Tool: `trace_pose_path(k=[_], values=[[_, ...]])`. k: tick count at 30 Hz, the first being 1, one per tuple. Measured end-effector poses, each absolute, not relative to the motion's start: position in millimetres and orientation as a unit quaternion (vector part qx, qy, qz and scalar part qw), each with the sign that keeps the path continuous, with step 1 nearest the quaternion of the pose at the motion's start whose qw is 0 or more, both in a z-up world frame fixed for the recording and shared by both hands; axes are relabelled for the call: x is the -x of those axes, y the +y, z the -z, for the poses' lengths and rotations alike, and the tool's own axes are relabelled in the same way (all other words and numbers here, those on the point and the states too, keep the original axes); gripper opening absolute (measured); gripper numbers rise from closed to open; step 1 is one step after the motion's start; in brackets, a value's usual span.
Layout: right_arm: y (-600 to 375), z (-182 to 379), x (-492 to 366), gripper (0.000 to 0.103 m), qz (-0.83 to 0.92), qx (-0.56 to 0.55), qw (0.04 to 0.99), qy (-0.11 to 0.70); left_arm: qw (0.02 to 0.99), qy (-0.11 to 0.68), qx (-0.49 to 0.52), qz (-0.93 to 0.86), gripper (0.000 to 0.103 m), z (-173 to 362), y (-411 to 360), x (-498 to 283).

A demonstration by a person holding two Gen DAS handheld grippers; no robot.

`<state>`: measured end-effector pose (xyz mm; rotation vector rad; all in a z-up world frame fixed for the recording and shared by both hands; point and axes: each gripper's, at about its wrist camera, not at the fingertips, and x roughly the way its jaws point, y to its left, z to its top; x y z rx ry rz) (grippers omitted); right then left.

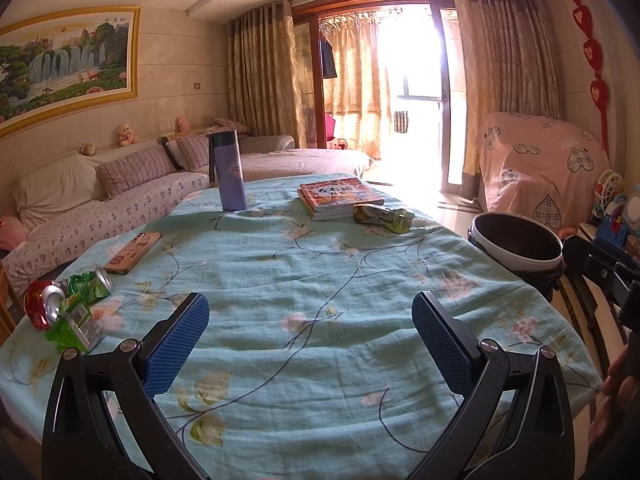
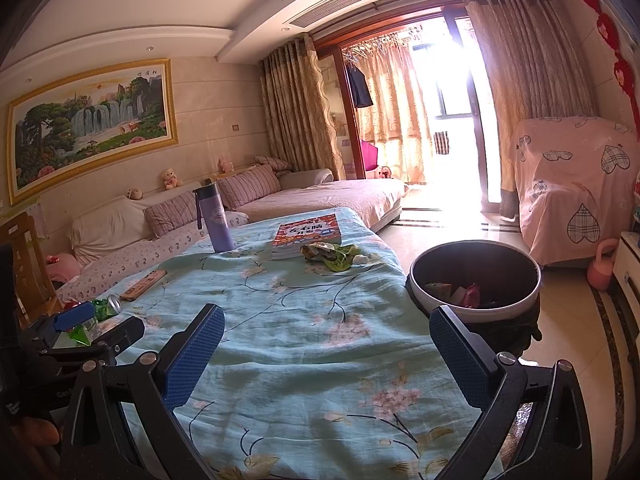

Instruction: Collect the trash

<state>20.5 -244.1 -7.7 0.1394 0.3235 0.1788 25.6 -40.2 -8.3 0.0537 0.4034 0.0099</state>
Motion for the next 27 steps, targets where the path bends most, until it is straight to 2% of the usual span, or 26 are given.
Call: trace_pose_path(k=[27], values=[[-248,14,-32,0.103,-0.095,-0.086,0.974,0.187,0.974,0.227,-0.024,0.01,0.103,18,-44,-46]])
